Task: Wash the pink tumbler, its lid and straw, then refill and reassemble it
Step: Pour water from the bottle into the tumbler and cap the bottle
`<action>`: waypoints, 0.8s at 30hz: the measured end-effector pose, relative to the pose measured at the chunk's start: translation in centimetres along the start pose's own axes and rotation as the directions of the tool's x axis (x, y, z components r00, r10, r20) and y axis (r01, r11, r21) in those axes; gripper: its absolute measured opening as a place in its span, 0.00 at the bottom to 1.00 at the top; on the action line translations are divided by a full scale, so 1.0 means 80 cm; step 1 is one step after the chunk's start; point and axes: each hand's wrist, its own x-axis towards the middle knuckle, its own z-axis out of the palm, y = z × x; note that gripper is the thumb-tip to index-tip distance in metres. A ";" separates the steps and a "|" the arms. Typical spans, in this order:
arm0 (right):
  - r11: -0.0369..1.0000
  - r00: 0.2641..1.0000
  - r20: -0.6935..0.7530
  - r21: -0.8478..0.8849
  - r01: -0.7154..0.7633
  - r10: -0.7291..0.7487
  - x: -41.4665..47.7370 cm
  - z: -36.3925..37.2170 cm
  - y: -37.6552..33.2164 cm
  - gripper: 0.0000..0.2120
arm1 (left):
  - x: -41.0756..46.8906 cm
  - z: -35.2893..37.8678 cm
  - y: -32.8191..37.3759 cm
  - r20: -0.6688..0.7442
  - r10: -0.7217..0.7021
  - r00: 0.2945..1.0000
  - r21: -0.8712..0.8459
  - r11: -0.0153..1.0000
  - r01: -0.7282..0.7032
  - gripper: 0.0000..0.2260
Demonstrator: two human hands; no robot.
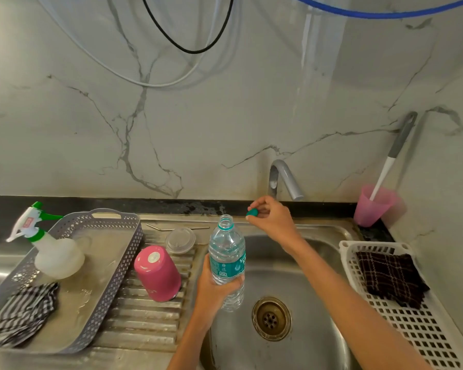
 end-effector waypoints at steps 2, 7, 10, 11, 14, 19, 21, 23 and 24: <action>0.998 0.997 -0.046 -0.036 -0.058 0.057 0.027 0.017 0.028 0.11 | 0.013 -0.003 0.003 0.001 0.019 1.000 0.000 1.000 -0.019 0.31; 0.988 0.993 -0.098 -0.132 -0.081 0.068 0.090 0.050 0.075 0.08 | 0.051 -0.009 -0.001 -0.002 0.008 1.000 -0.004 1.000 -0.008 0.32; 0.982 0.993 -0.060 -0.154 -0.105 0.097 0.121 0.070 0.097 0.16 | 0.073 -0.013 -0.004 0.017 -0.008 1.000 0.015 1.000 0.008 0.31; 0.979 0.993 -0.049 -0.170 -0.112 0.105 0.130 0.078 0.105 0.18 | 0.081 -0.014 -0.006 0.015 -0.010 1.000 0.024 1.000 0.010 0.32; 0.968 0.988 -0.068 -0.199 -0.153 0.142 0.149 0.099 0.124 0.24 | 0.099 -0.018 -0.011 0.015 0.001 1.000 0.056 0.998 -0.001 0.33; 0.946 0.977 -0.159 -0.269 -0.182 0.143 0.158 0.108 0.141 0.24 | 0.112 -0.022 -0.022 -0.004 -0.011 1.000 0.059 0.998 0.011 0.34; 0.945 0.977 -0.152 -0.271 -0.185 0.148 0.158 0.107 0.144 0.25 | 0.112 -0.023 -0.022 -0.004 -0.020 1.000 0.045 0.999 0.020 0.36; 0.952 0.976 -0.164 -0.247 -0.180 0.143 0.153 0.103 0.140 0.23 | 0.109 -0.022 -0.021 -0.005 -0.026 1.000 0.037 0.999 0.026 0.38; 0.960 0.977 -0.167 -0.220 -0.171 0.136 0.148 0.099 0.135 0.21 | 0.107 -0.022 -0.020 -0.009 -0.028 1.000 0.037 0.999 0.028 0.38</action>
